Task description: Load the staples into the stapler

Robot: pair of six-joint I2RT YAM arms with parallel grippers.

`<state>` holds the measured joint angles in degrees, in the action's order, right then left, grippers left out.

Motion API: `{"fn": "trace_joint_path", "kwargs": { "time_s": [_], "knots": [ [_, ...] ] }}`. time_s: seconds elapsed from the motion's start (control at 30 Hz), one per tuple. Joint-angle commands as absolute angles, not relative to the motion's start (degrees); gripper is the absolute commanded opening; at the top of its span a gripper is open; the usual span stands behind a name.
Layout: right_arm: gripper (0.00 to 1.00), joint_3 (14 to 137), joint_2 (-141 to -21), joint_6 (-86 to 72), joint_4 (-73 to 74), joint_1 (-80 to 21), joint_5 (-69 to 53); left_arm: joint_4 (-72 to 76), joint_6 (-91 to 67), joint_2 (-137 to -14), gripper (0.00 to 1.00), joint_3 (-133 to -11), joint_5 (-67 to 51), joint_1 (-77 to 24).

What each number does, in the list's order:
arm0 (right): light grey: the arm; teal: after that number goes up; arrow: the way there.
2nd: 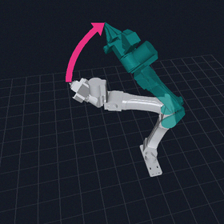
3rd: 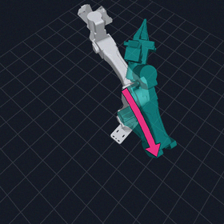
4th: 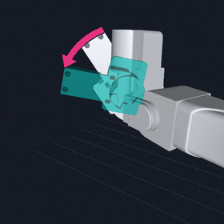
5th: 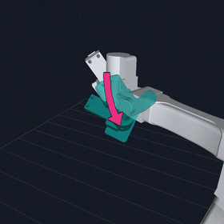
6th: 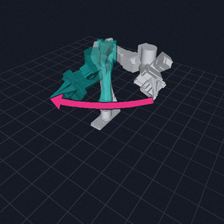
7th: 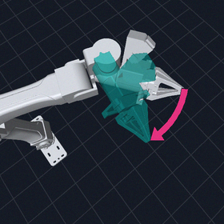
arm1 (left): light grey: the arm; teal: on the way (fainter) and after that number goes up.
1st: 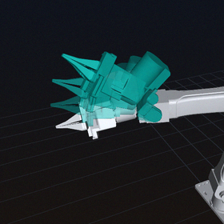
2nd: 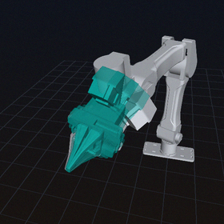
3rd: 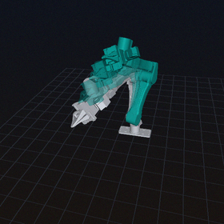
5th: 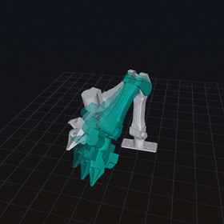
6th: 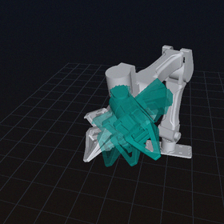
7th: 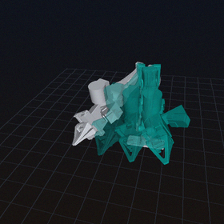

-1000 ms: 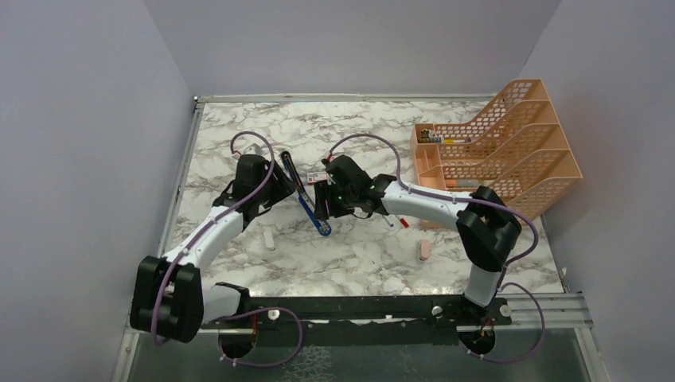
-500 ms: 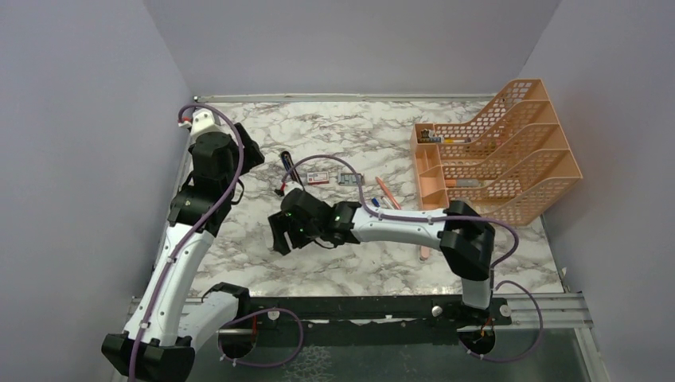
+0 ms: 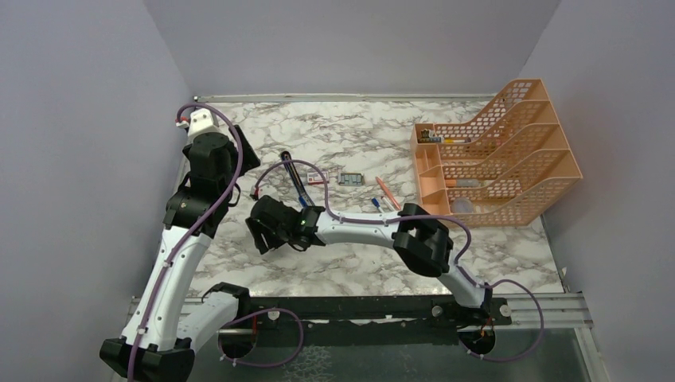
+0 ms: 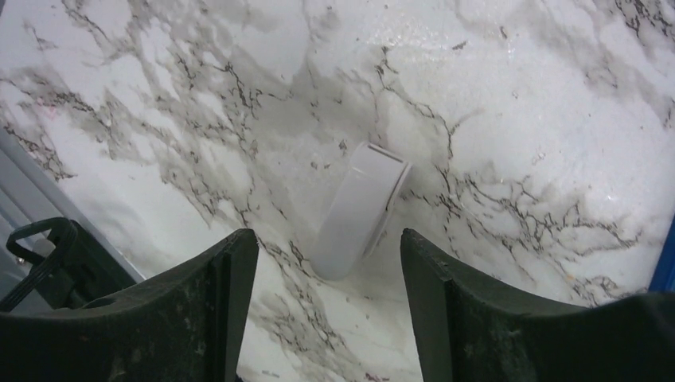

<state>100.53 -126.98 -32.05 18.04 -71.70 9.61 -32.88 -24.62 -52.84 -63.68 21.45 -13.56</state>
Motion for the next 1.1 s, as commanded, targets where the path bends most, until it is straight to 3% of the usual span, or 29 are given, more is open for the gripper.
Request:
{"fn": "trace_joint_path", "kwargs": {
  "time_s": [0.0, 0.47, 0.67, 1.07],
  "knots": [
    [0.6, 104.7, -130.6, -31.3, 21.9, -72.8, 13.3, -33.4, -24.3, -52.8, 0.79, -63.4, 24.6, -13.3],
    [0.23, 102.6, -128.4, -32.6, 25.4, -72.9, 19.1, -33.4, -25.4, -54.1, 0.79, -62.6, 22.5, -13.3],
    [0.23, 91.9, -119.5, -32.7, 22.6, -72.8, 18.4, -33.1, -27.4, -54.6, 0.79, -61.1, 16.7, -13.3],
    [0.23, 66.7, -92.2, -37.3, 19.5, -65.3, 18.5, -22.0, -31.7, -57.6, 0.78, -51.9, -10.2, -13.4]
  ]
}}
